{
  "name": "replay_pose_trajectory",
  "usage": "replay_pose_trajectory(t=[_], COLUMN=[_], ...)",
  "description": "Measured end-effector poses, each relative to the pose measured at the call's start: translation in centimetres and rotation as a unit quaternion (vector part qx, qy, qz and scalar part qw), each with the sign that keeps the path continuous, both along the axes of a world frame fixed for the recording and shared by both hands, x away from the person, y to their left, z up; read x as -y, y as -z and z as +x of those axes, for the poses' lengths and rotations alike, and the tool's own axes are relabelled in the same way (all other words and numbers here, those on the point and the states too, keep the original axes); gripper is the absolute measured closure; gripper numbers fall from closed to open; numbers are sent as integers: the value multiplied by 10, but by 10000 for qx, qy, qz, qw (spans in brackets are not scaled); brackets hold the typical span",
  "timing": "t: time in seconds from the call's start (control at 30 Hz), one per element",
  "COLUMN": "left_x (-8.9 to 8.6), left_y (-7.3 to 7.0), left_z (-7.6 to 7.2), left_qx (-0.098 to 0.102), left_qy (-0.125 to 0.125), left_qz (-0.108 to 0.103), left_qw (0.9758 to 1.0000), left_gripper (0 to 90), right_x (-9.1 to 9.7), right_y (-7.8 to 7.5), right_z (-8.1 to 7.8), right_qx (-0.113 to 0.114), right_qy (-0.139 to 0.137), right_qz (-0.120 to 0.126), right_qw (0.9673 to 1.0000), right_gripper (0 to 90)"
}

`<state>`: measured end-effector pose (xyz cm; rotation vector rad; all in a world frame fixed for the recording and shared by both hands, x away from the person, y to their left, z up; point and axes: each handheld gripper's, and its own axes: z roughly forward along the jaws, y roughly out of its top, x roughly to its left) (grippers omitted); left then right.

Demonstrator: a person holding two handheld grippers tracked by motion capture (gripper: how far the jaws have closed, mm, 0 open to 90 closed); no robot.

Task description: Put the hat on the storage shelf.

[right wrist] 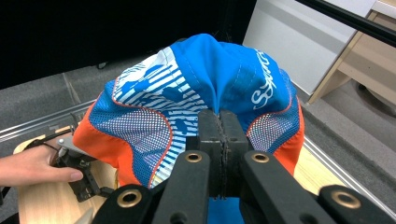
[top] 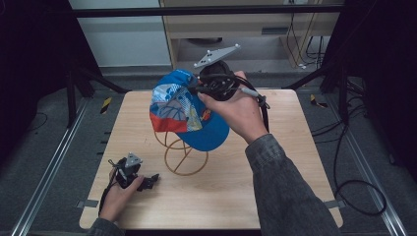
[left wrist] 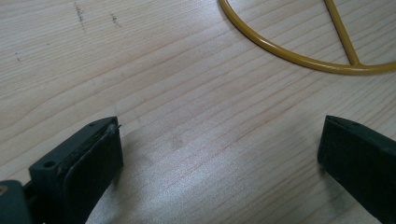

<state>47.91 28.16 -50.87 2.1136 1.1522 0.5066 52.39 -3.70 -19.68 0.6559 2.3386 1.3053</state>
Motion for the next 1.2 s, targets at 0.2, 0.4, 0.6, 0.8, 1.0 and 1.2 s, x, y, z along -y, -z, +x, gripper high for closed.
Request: replay_pose_trajectory(t=[0.2, 0.4, 0.6, 0.8, 1.0, 1.2], left_x=[0, 0, 0, 0, 0, 0], left_y=[0, 0, 0, 0, 0, 0], left_z=[0, 0, 0, 0, 0, 0], left_qx=[-1, 0, -1, -1, 6, 4], left_qy=[3, 2, 6, 9, 17, 17], left_qz=[0, -2, 1, -1, 12, 11], left_qw=[10000, 10000, 10000, 10000, 10000, 10000], left_gripper=[0, 0, 0, 0, 0, 0], right_x=[-3, -6, -10, -18, -24, -30], right_y=[2, 3, 6, 9, 14, 18], right_z=[2, 3, 5, 6, 11, 12], right_qx=[-14, -32, -53, -92, -149, -199], right_qy=[8, 18, -10, -58, -56, -107], right_qz=[-29, -56, -58, -140, -196, -272], right_qw=[10000, 10000, 10000, 9998, 9997, 9994], right_gripper=[900, 900, 900, 900, 900, 900])
